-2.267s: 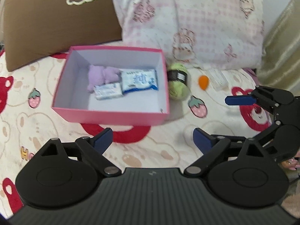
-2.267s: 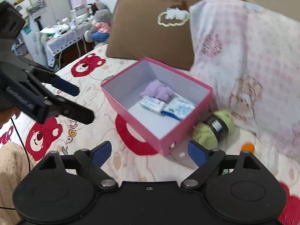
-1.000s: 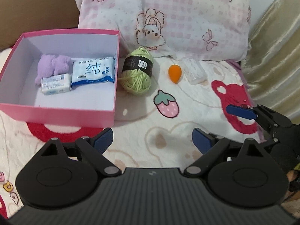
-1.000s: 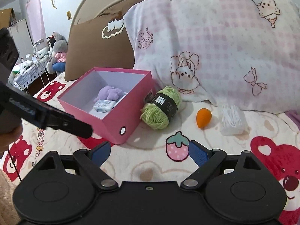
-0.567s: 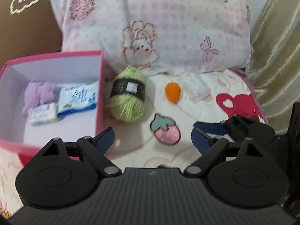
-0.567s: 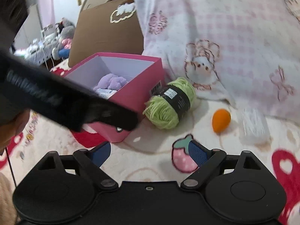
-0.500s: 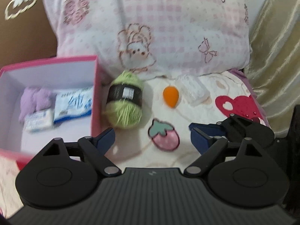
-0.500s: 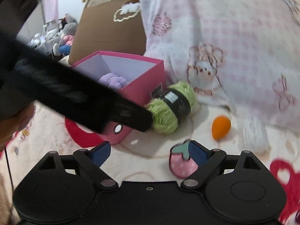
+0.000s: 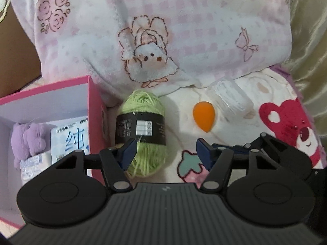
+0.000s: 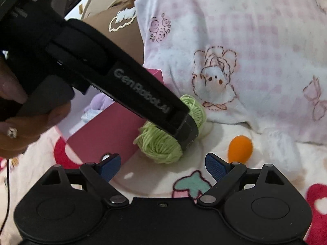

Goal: Organize objects
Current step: 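Move the left gripper toward the green yarn ball beside the box, then close the left gripper on the yarn ball's black label band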

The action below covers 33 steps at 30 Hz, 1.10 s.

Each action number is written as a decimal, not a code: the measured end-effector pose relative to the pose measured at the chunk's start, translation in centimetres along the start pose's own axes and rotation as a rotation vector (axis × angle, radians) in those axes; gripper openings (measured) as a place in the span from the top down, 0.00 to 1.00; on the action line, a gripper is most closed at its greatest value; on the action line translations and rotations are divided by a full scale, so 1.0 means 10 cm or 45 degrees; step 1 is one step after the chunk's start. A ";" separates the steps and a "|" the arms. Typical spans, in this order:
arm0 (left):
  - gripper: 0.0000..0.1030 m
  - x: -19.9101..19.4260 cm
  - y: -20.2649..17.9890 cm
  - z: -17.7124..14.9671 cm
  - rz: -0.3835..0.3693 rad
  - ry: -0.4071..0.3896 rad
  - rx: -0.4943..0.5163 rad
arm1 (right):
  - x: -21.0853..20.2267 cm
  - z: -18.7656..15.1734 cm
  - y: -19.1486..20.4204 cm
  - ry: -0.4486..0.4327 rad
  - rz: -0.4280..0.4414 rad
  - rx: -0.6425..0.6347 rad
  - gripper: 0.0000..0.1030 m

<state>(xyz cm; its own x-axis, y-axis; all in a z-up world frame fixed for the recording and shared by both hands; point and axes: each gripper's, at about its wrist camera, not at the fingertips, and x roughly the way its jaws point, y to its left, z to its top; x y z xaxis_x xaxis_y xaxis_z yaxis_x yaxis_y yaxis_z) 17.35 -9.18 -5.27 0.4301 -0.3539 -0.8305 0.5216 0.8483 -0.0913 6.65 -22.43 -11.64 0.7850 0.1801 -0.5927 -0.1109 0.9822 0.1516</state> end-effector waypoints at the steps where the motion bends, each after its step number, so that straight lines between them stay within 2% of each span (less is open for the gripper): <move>1: 0.39 0.03 0.00 0.02 -0.001 0.007 0.004 | 0.04 0.01 0.01 0.000 0.004 -0.007 0.11; 2: 0.40 0.06 0.01 0.04 -0.001 0.014 0.005 | 0.09 0.02 0.03 -0.005 -0.012 -0.035 0.12; 3: 0.47 0.09 0.02 0.07 -0.006 0.026 0.010 | 0.12 0.02 0.06 -0.018 -0.046 -0.074 0.12; 4: 0.57 0.13 0.04 0.11 -0.021 0.047 0.015 | 0.16 0.04 0.09 -0.039 -0.095 -0.122 0.12; 6: 0.64 0.17 0.13 0.19 -0.052 0.054 -0.016 | 0.22 0.08 0.12 -0.062 -0.143 -0.180 0.12; 9: 0.64 0.20 0.17 0.28 -0.066 0.066 -0.022 | 0.30 0.14 0.09 -0.042 -0.111 -0.153 0.12; 13: 0.64 0.24 0.13 0.31 0.003 0.099 0.033 | 0.39 0.17 0.05 -0.004 -0.051 -0.081 0.12; 15: 0.64 0.24 0.13 0.30 -0.004 0.080 0.051 | 0.44 0.18 0.01 0.014 -0.021 -0.014 0.12; 18: 0.63 0.20 0.16 0.28 -0.046 0.050 0.031 | 0.48 0.13 0.00 0.009 -0.066 0.059 0.12; 24: 0.64 0.25 0.18 0.31 -0.023 0.058 -0.018 | 0.58 0.07 0.03 0.006 -0.025 0.100 0.12; 26: 0.64 0.26 0.19 0.31 -0.045 0.069 -0.048 | 0.61 0.06 0.02 0.010 -0.035 0.103 0.12; 28: 0.64 0.26 0.20 0.31 -0.131 0.087 -0.092 | 0.59 0.03 -0.02 0.016 -0.079 0.150 0.12; 29: 0.64 0.25 0.21 0.31 -0.153 0.095 -0.116 | 0.53 0.00 -0.05 0.006 -0.066 0.196 0.12; 31: 0.64 0.24 0.19 0.30 -0.115 0.080 -0.113 | 0.47 -0.05 -0.11 0.005 -0.028 0.260 0.12; 33: 0.64 0.25 0.14 0.29 -0.046 0.060 -0.076 | 0.47 -0.08 -0.14 0.023 -0.041 0.280 0.12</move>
<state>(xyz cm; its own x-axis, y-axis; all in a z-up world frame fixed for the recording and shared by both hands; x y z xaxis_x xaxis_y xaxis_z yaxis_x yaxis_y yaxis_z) 21.32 -10.01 -5.88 0.3759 -0.3666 -0.8511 0.4908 0.8578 -0.1527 10.02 -22.93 -15.26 0.7748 0.1521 -0.6136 0.0511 0.9524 0.3006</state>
